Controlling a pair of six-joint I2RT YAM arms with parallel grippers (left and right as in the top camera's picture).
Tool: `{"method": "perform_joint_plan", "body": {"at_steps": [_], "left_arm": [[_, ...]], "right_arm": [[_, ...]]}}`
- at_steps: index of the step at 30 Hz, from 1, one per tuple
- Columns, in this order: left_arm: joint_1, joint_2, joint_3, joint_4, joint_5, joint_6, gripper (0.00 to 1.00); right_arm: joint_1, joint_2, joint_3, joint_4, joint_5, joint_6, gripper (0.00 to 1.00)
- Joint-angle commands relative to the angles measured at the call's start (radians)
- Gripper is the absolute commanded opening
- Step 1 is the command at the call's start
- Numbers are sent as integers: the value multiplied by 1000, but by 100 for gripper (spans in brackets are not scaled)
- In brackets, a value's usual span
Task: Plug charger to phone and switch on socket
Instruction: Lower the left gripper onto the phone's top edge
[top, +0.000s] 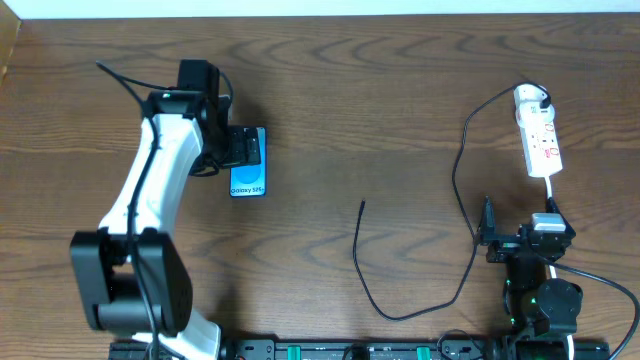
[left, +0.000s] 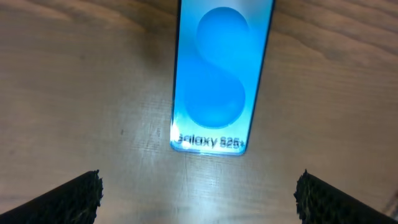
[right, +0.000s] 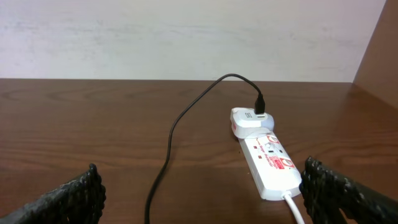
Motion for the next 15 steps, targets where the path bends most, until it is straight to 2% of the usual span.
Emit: {"method": "perform_joint_plan", "body": {"at_steps": [1,15], "left_arm": [[-2,36,18,23,13,15,99],[-2,53,25,91,-14,10,99]], "right_arm": [[7,-8,-2,-4,2,-8,99],[7,-8,-1,-4,2,-8,99]]}}
